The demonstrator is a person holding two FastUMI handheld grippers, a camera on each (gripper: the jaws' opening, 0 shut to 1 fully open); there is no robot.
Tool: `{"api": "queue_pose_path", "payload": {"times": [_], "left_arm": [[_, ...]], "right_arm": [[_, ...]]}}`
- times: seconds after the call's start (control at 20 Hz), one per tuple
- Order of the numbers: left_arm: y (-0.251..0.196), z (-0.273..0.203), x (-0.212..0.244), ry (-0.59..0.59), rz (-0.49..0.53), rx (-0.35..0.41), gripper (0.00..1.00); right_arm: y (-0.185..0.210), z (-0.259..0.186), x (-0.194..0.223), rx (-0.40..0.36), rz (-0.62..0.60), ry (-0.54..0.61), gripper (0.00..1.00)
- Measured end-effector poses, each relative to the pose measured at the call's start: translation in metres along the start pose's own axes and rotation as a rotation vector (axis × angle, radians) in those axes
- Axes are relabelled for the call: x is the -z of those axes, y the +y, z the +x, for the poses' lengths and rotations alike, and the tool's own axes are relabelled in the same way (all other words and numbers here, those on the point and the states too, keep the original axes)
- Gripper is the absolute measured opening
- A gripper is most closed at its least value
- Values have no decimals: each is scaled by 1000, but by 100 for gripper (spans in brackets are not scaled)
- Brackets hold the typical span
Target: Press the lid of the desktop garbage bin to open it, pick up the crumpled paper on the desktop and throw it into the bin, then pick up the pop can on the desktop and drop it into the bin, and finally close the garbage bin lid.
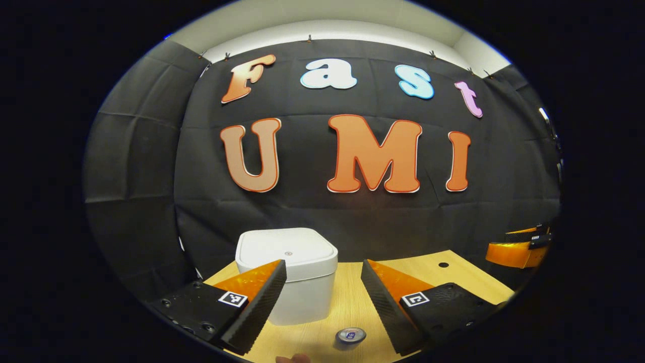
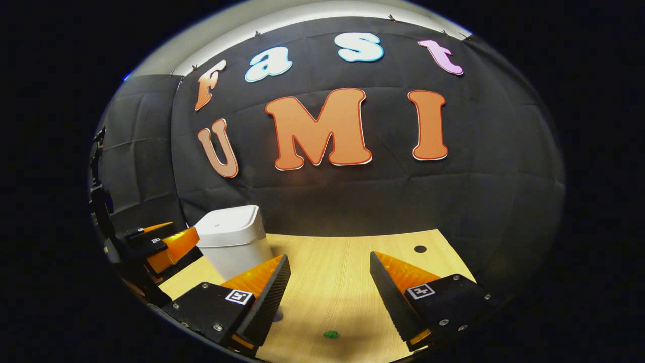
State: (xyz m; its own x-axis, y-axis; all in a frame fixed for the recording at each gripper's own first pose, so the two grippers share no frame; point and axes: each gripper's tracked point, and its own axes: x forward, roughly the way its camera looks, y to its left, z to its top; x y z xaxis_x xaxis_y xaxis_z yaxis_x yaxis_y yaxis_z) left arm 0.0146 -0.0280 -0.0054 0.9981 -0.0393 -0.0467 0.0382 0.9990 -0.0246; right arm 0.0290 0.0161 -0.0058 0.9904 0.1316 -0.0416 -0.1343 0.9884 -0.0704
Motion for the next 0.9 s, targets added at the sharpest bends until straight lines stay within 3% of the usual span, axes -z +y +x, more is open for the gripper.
{"api": "queue_pose_path", "payload": {"times": [0.5,0.9], "left_arm": [[0,23,1,20,-15,42,95],[15,20,6,28,-44,17,95]], "right_arm": [[-7,5,2,36,47,13,95],[-6,8,3,26,51,27,95]]}}
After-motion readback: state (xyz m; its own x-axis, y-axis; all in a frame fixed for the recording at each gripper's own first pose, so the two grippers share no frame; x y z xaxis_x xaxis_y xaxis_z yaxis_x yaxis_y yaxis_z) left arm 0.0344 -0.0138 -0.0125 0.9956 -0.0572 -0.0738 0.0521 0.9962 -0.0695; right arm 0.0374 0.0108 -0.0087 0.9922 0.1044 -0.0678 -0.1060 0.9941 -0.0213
